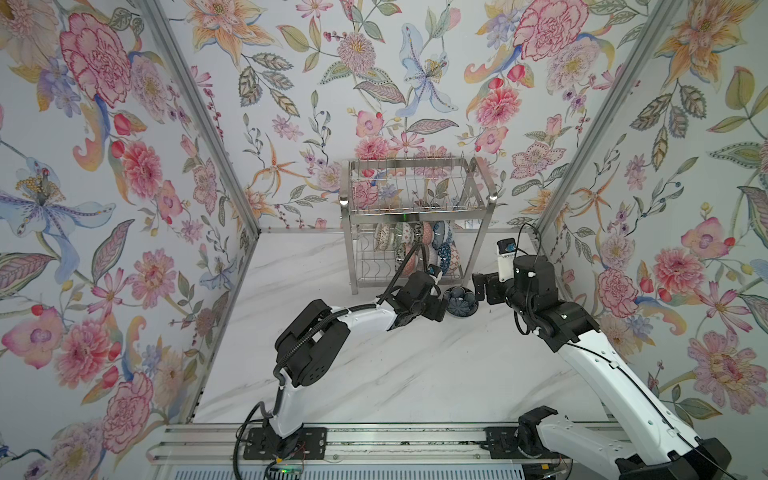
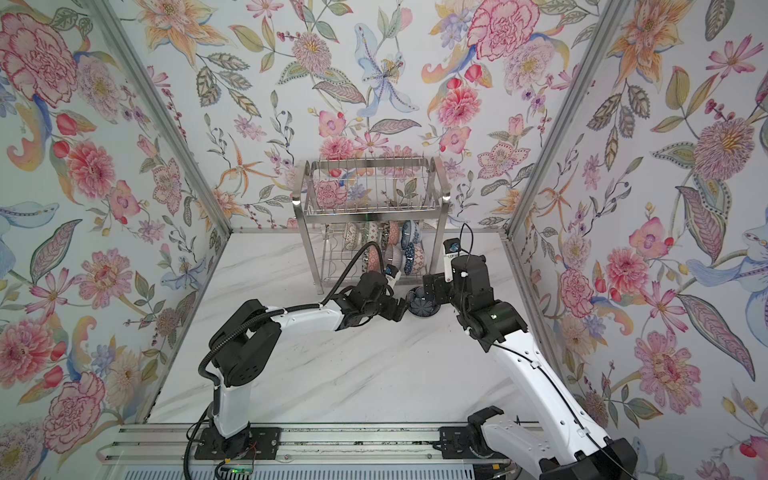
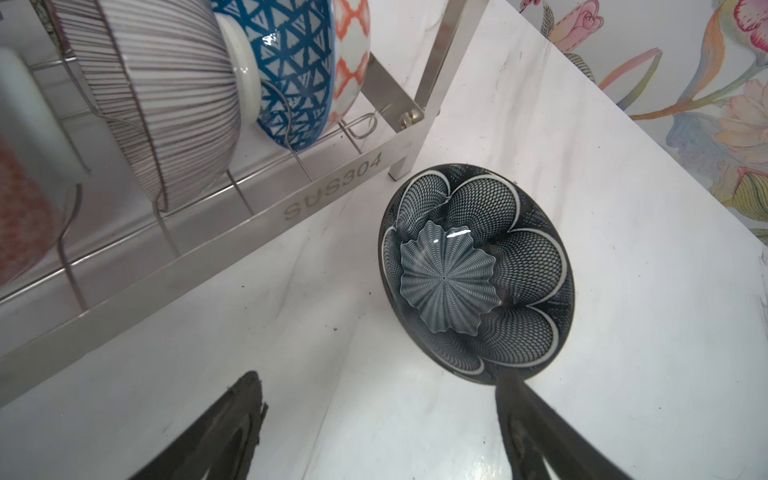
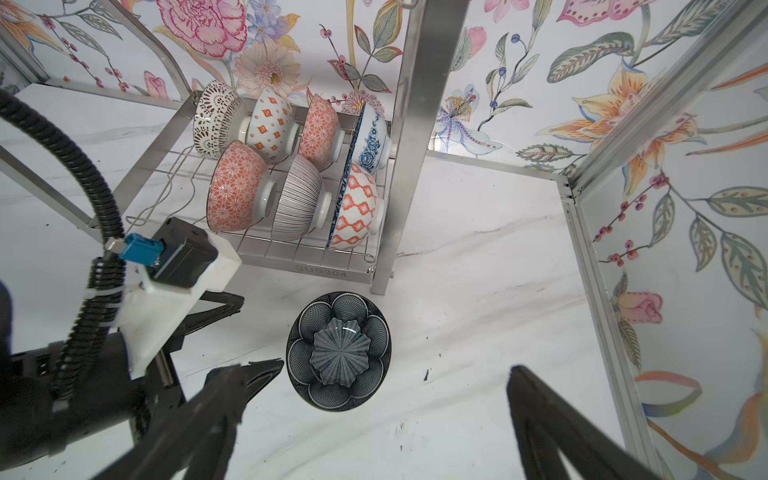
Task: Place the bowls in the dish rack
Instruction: 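Close the left gripper on the rim of the dark geometric bowl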
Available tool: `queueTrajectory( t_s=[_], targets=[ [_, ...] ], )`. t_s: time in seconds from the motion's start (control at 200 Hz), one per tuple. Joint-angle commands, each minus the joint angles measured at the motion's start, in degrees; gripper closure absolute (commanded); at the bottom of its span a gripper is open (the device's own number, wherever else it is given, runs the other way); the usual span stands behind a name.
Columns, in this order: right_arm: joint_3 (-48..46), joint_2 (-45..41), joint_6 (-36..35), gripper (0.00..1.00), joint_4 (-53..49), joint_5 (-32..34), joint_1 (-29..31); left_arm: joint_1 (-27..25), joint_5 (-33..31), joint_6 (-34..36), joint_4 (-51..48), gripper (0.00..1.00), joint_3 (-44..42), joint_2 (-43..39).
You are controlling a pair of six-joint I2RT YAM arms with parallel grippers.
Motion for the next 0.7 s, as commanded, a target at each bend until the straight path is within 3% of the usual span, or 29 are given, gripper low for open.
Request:
queueTrajectory(
  t_s=[0.0, 0.11, 0.365, 0.696],
  targets=[
    [-0.64, -1.13, 0.59, 0.01, -0.73, -0.17, -0.53, -0.75, 1.69, -1.23, -0.74, 0.14, 4.28, 2.24],
    [-0.85, -1.21, 0.68, 0.01, -0.58, -0.32, -0.74, -0.77, 2.25, -1.51, -2.06, 0.18, 7.42, 4.93],
    [-1.51, -1.80, 0.61, 0.01, 0.32, -0.60, -1.07, -0.83, 3.30, -1.77, -4.54, 0.40, 12.63, 10.14],
    [-2.34, -2.17, 0.57, 0.01, 1.24, -1.13, -1.45, -0.84, 1.38, -0.51, -6.48, 0.51, 15.44, 14.02]
  ],
)
